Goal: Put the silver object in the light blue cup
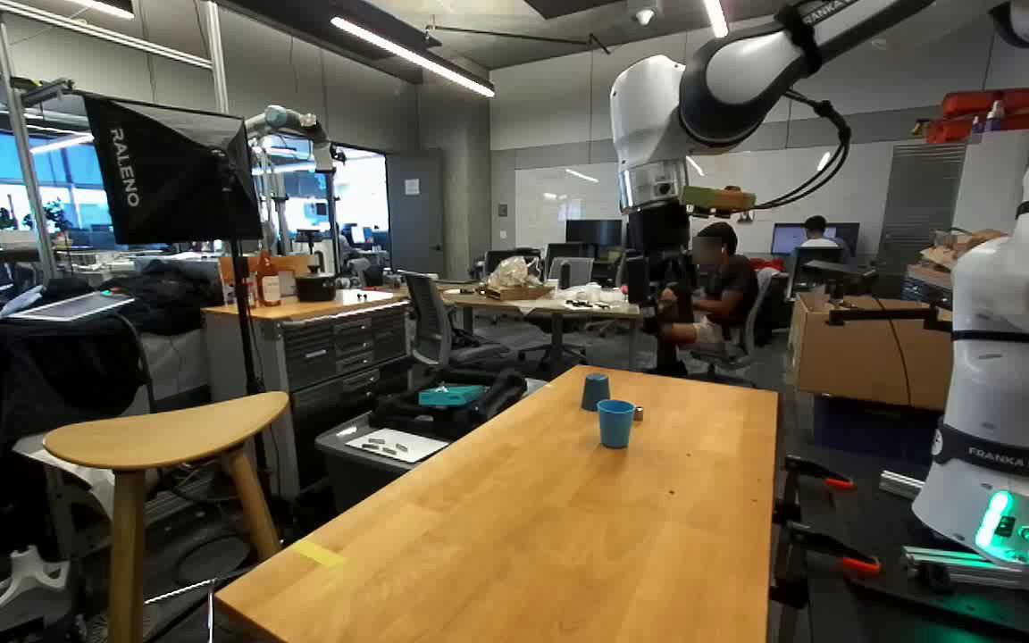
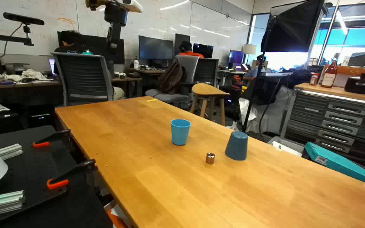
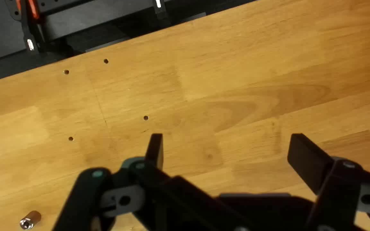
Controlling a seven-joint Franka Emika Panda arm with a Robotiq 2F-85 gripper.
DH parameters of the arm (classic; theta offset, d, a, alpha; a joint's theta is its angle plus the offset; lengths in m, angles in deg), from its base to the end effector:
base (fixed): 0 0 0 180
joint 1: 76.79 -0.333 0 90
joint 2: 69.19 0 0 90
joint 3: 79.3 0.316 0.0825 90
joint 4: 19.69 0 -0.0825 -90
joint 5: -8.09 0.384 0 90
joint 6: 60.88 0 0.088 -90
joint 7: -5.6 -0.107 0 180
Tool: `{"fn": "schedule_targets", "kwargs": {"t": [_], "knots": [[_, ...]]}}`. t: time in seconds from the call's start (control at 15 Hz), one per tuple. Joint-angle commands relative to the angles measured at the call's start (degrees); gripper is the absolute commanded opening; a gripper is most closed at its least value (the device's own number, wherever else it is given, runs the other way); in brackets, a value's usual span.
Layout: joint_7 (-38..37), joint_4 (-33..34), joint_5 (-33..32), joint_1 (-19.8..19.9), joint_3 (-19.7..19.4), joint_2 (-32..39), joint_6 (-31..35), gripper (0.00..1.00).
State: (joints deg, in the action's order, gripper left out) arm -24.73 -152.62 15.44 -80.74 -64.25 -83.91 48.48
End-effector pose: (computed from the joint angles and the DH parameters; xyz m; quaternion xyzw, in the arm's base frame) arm 0.4203 0.1572 0.4274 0.9878 -0.1310 -0.0837 0.0098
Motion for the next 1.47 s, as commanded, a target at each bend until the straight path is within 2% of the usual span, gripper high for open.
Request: {"fn": "schedule_targets", "kwargs": {"t": [0.0,0.27,0.33,0.47,0.53,0.73,0.93,1.07,1.13,1.27,1.4], "knots": [[-0.21,0.18,-0.26,-1.01,-0.97,0.07,-0.02,1.0],[-0.2,0.49,-0.26,-1.01,-0.96,0.06,-0.02,1.0],[-1.63,-0.27,-3.96,-0.77,0.07,-0.28,1.94,1.0],[-0.7,-0.54,-11.09,0.93,-0.67,2.21,5.33,1.0],[0.85,-0.75,-15.58,2.31,-1.96,3.95,7.58,1.0],[-1.15,-1.09,-28.51,6.37,-5.92,8.2,13.18,1.0],[-5.45,-0.26,-36.17,10.59,-12.25,13.38,17.43,1.0],[-5.89,1.98,-35.8,12.8,-16.93,18.36,17.26,1.0],[-3.89,-1.23,-34.87,10.21,-15.62,13.67,16.87,1.0],[-3.78,-0.04,-34.9,11.7,-18.64,16.87,17.46,1.0],[-0.75,0.26,-33.04,11.74,-18.93,18.11,18.68,1.0]]}}
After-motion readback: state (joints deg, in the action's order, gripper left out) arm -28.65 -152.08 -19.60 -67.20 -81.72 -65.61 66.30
